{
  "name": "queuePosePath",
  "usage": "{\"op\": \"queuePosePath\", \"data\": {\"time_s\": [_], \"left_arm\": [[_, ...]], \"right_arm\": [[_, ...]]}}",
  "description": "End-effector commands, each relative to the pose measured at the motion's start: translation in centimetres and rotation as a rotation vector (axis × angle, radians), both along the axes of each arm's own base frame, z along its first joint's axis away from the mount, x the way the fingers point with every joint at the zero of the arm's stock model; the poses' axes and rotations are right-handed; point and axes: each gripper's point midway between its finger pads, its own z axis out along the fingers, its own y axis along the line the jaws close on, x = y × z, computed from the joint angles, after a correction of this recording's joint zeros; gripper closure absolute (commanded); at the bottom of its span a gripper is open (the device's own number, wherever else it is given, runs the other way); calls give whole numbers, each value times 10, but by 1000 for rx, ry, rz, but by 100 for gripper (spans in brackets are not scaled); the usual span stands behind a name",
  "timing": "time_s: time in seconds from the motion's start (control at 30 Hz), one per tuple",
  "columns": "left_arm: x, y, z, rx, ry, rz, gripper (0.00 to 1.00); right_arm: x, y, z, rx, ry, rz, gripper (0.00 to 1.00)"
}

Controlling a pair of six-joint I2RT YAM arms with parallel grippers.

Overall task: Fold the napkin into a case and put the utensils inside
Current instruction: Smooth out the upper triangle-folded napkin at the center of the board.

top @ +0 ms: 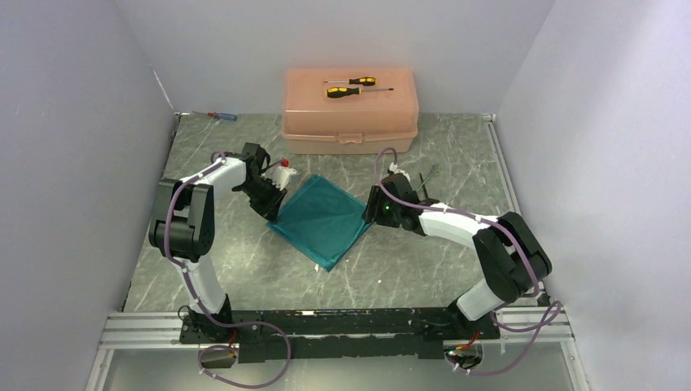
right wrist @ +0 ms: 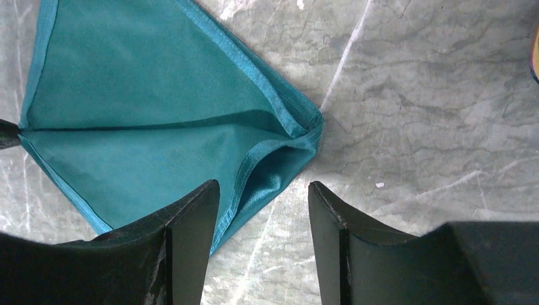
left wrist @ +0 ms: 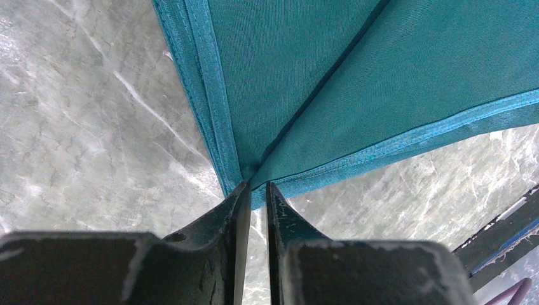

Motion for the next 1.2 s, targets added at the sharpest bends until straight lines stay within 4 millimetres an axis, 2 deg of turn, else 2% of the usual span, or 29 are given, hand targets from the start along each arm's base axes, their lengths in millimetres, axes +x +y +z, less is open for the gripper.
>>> {"op": "queuePosePath", "data": {"time_s": [0.0, 0.33, 0.43, 0.53, 0.77, 0.97, 1.17], "left_arm": [[5, 0, 3, 2, -31, -14, 80], [7, 0, 1, 6, -31, -13, 80], [8, 1, 0, 9, -36, -14, 80], [9, 1, 1, 12, -42, -11, 80], [9, 2, 2, 17, -43, -11, 80], [9, 4, 2, 26, -47, -14, 81], [9, 6, 0, 38, -48, -14, 81]], "right_arm": [[23, 20, 23, 121, -53, 14, 44], [17, 11, 32, 120, -28, -17, 49], [15, 3, 38, 99, -11, -69, 59], [16, 10, 46, 142, -32, -79, 59], [28, 18, 31, 155, 0, -112, 60], [39, 14, 23, 132, -9, -142, 70], [41, 0, 10, 129, -12, -199, 91]]}}
